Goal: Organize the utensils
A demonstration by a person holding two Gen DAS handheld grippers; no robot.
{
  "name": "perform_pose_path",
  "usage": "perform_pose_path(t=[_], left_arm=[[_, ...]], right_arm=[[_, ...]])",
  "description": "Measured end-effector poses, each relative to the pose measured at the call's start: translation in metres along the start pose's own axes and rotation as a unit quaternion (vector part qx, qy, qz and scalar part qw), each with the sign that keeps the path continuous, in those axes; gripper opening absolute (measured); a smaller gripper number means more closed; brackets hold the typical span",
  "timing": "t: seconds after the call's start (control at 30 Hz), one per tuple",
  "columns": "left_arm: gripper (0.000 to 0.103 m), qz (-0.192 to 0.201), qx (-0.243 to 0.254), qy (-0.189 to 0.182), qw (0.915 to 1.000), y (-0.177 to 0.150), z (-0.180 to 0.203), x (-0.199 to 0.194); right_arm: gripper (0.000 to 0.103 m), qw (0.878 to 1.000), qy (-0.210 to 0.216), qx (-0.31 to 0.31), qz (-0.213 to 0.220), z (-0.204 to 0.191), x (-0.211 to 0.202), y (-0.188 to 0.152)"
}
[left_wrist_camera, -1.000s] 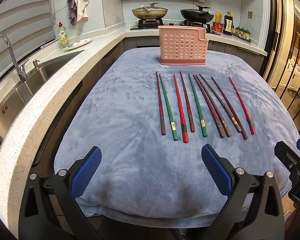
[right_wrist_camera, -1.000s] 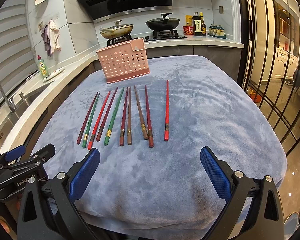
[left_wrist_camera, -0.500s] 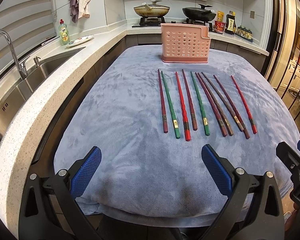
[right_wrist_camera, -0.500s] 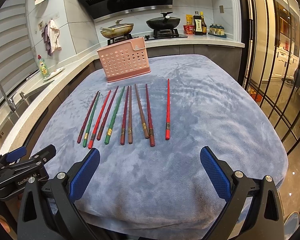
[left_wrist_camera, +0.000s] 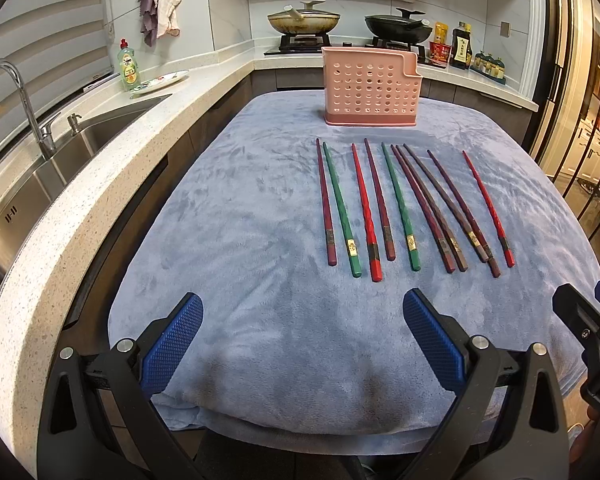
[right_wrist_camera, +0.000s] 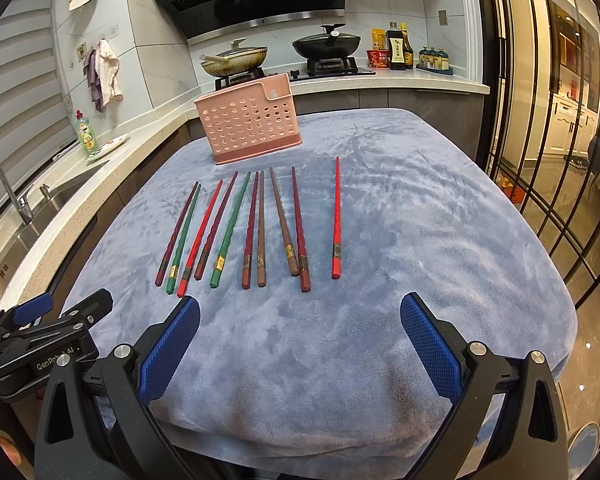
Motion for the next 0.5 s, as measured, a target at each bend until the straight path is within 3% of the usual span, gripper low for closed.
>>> perform_pose_path(t=[0.5], left_arm=[[0.096,0.0,0.0,0.0,1.0,-0.0004,-0.0001,0.0002]], right_arm=[[0.096,1.0,0.001,0.002,-0.001,0.0001,0.0005,-0.0014]])
Point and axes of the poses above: each gripper's, at about its wrist camera, not at the fingertips, and x roughly the way its jaws point, z to its right, y to its top, the point moved 3 cm from there along x, roughly the way its jaws point, and after that the axes turned 12 degrees about -x, right-handed, at the moved point
